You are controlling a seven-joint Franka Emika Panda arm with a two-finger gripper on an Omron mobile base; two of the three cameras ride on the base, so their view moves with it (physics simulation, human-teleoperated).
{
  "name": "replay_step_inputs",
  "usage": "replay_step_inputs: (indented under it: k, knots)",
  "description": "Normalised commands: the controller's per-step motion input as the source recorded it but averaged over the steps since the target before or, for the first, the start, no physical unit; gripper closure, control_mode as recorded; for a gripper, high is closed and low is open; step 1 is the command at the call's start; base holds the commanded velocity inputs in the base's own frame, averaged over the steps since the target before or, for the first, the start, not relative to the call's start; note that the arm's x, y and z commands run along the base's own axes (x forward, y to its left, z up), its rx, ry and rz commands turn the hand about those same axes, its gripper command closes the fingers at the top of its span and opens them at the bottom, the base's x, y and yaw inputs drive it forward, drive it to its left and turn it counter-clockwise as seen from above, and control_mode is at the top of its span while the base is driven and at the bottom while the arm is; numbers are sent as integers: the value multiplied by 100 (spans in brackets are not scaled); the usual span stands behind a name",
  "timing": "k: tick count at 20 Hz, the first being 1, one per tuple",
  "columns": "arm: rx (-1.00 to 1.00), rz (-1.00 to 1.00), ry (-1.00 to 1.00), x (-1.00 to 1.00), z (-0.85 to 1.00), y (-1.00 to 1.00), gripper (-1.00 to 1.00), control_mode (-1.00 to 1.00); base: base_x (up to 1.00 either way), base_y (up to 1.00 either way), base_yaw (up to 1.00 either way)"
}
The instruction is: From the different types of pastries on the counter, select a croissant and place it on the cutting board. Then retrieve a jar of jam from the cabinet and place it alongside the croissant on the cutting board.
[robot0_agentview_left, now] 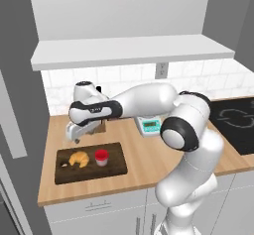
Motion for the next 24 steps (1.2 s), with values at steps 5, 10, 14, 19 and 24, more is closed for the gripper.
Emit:
replay_step_inputs:
  k: [5,10,14,19,24]
  knots:
    - [0,-7,0,29,27,-50,-100,-100,0,0,0]
    - [0,-10,0,3,23,-72,-100,-100,0,0,0]
    - [0,-9,0,-22,18,-89,-100,-100,0,0,0]
    - [0,-5,0,-39,-13,-51,-100,-100,0,0,0]
    - [0,-7,-1,-65,-40,-29,-100,-100,0,0,0]
